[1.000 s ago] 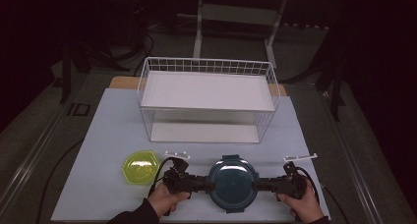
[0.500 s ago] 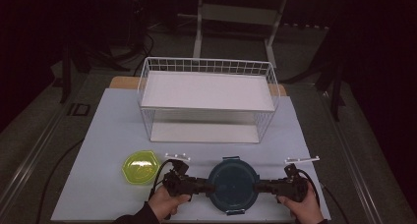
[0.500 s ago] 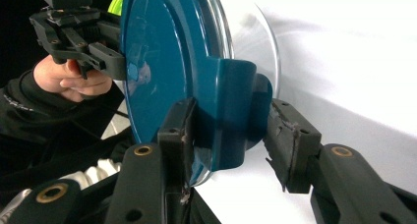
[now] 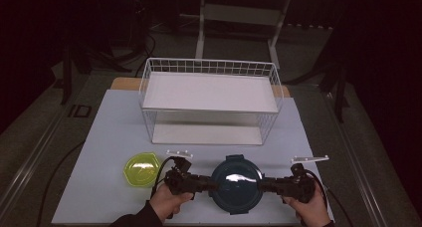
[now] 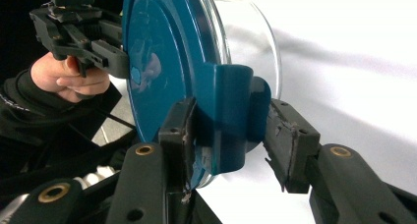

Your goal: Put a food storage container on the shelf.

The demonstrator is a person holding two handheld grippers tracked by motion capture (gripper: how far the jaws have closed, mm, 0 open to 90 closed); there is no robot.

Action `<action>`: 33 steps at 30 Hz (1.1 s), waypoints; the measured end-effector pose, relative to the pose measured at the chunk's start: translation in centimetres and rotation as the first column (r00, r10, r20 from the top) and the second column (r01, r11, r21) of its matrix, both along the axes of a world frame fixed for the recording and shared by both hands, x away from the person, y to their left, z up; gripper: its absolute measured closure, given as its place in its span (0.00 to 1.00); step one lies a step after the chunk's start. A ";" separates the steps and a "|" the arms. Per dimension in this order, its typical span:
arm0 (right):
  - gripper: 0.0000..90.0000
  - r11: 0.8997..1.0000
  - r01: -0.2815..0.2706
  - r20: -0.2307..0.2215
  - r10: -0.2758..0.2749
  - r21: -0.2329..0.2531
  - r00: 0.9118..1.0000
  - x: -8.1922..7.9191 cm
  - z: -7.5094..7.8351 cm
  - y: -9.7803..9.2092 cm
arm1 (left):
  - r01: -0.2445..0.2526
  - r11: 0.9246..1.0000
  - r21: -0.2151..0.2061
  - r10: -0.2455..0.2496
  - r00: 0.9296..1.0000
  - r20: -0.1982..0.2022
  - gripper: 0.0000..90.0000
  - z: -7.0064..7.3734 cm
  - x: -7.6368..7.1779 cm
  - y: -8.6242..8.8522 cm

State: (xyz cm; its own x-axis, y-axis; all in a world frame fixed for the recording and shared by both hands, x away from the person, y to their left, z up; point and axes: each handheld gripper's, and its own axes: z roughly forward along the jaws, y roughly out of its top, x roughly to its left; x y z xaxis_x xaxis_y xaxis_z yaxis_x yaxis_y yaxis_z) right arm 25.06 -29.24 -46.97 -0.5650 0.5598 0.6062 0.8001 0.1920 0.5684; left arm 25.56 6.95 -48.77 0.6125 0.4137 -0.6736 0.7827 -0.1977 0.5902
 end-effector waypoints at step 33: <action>0.62 0.998 0.002 0.216 -0.015 0.061 0.976 4.3 12.6 3.4 | -0.051 0.998 -0.044 0.059 0.977 0.204 0.59 13.9 4.2 3.8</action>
